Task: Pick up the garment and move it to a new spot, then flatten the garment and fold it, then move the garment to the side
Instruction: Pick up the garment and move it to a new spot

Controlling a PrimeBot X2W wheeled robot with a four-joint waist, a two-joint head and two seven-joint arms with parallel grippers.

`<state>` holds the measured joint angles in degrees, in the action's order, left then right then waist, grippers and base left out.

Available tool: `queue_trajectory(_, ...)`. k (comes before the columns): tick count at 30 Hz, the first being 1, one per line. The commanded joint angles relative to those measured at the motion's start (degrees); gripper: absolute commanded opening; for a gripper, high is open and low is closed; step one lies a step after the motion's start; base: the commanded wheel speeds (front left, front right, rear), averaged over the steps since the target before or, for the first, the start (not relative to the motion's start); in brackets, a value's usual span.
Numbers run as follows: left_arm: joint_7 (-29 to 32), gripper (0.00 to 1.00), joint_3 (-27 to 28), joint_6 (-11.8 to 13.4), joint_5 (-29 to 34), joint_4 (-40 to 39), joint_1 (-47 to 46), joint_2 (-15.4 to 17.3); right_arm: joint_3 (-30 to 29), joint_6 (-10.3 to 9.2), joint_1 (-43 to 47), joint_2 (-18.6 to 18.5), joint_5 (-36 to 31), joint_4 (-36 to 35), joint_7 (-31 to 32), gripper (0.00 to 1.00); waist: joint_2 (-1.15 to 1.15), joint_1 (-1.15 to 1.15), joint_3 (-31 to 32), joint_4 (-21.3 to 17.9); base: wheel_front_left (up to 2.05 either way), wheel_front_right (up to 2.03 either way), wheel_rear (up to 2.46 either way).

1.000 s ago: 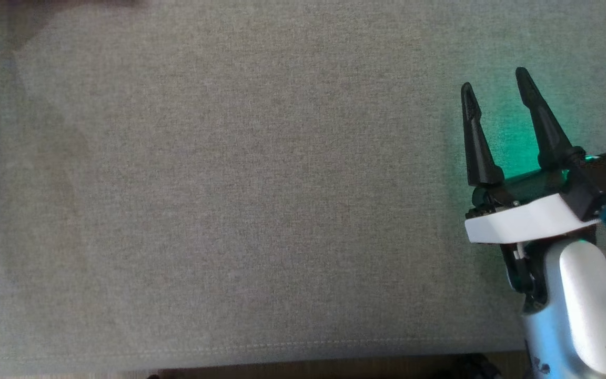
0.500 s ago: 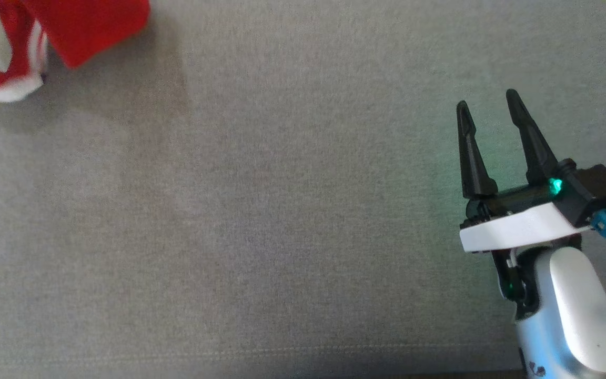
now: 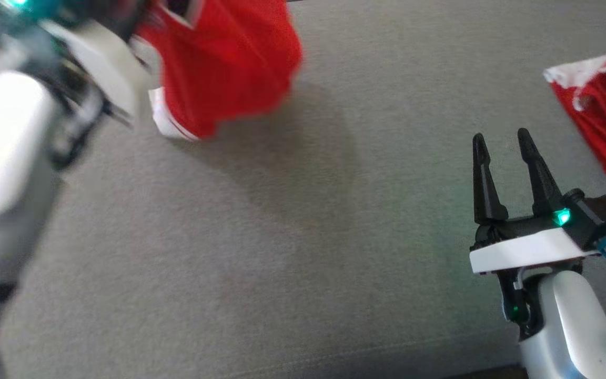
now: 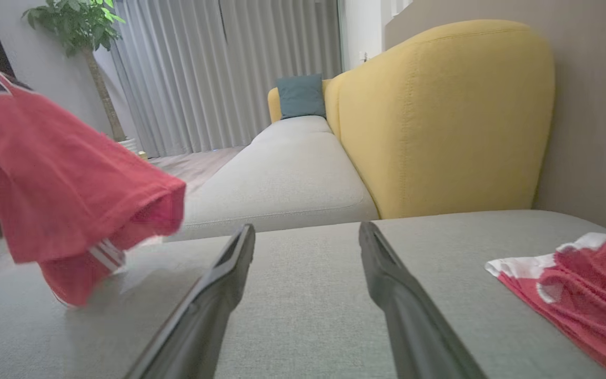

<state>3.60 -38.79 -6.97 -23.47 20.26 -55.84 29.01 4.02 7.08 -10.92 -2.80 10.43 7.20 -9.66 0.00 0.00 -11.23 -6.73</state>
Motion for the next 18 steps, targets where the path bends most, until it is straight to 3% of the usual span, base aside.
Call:
queue_trajectory(1, 0.59, 0.0, 1.34, 1.52, -0.83, -2.5, 0.33, -0.24, 1.4, 0.41, -0.72, -0.08, 0.6, -1.46, -0.88, 1.0, 0.0, 0.0, 0.28, -2.8, 0.0, 0.0, 0.0)
queue_trajectory(14, -5.59, 0.0, -5.62, 6.7, -1.89, 5.27, 13.01, -14.08, 4.79, 0.41, -2.61, -0.08, 3.36, 0.0, -3.07, 1.0, 0.0, 0.0, -5.24, -10.57, 0.0, 0.0, 0.0)
queue_trajectory(16, -7.06, 0.44, -6.22, 6.82, -2.16, 6.98, 14.14, -15.72, 4.9, 0.41, -2.69, -0.08, 3.5, 0.35, -3.34, 1.0, 0.0, 0.0, -5.31, -10.81, 0.0, 0.0, 0.0)
queue_trajectory(17, -7.82, 0.95, -6.39, 6.84, -2.32, 7.68, 14.58, -16.34, 4.87, 0.41, -2.75, -0.08, 3.52, 0.58, -3.45, 1.0, 0.0, 0.0, -5.24, -10.85, 0.0, 0.0, 0.0)
queue_trajectory(18, -8.61, 1.0, -6.49, 6.89, -2.46, 8.32, 15.0, -16.87, 4.77, 0.41, -2.77, -0.08, 3.5, 0.83, -3.55, 1.0, 0.0, 0.0, -5.06, -10.75, 0.0, 0.0, 0.0)
